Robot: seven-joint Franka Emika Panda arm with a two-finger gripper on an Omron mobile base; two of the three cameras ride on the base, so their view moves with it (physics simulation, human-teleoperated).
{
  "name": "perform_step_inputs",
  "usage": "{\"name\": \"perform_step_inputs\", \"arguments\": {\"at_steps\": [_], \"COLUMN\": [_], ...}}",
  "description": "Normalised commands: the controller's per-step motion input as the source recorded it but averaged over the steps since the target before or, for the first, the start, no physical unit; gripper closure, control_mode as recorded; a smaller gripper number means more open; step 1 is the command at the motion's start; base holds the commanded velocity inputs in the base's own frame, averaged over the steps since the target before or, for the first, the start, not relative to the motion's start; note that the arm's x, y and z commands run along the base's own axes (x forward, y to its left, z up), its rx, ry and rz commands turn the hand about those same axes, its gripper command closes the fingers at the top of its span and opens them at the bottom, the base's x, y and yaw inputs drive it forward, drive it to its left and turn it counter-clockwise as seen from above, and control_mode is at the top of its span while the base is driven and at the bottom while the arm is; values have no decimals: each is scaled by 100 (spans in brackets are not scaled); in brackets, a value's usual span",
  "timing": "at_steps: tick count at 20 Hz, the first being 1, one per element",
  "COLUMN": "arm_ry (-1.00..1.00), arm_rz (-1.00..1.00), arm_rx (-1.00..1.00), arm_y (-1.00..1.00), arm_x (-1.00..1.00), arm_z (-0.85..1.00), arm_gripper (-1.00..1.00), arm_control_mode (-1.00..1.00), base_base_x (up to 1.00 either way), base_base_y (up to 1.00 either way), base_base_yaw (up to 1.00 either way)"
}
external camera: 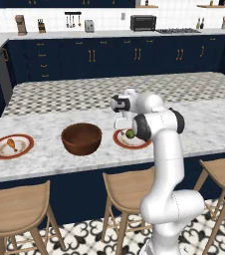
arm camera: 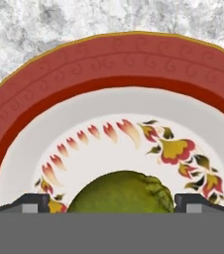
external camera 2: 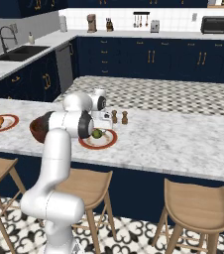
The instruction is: Pick the chicken drumstick and lime from their plates and place them in the bowl. Then put the bowl in the fridge.
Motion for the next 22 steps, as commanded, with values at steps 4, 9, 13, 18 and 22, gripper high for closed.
{"name": "perform_step_inputs", "arguments": {"at_steps": [4, 9, 13, 18, 22], "arm_ry": [0, 0, 0, 0, 0], "arm_rz": [0, 0, 0, 0, 2], "arm_rx": [0, 0, 0, 0, 0], "arm_y": [0, 0, 0, 0, 28], "arm_x": [-11, -12, -19, -24, -56], "arm_z": [-4, -9, -21, 0, 75], "arm_gripper": [-100, 100, 100, 100, 100], "arm_control_mode": [-100, -100, -100, -100, -100], "base_base_x": [0, 0, 0, 0, 0], "base_base_y": [0, 0, 0, 0, 0], "base_base_yaw": [0, 0, 0, 0, 0]}}
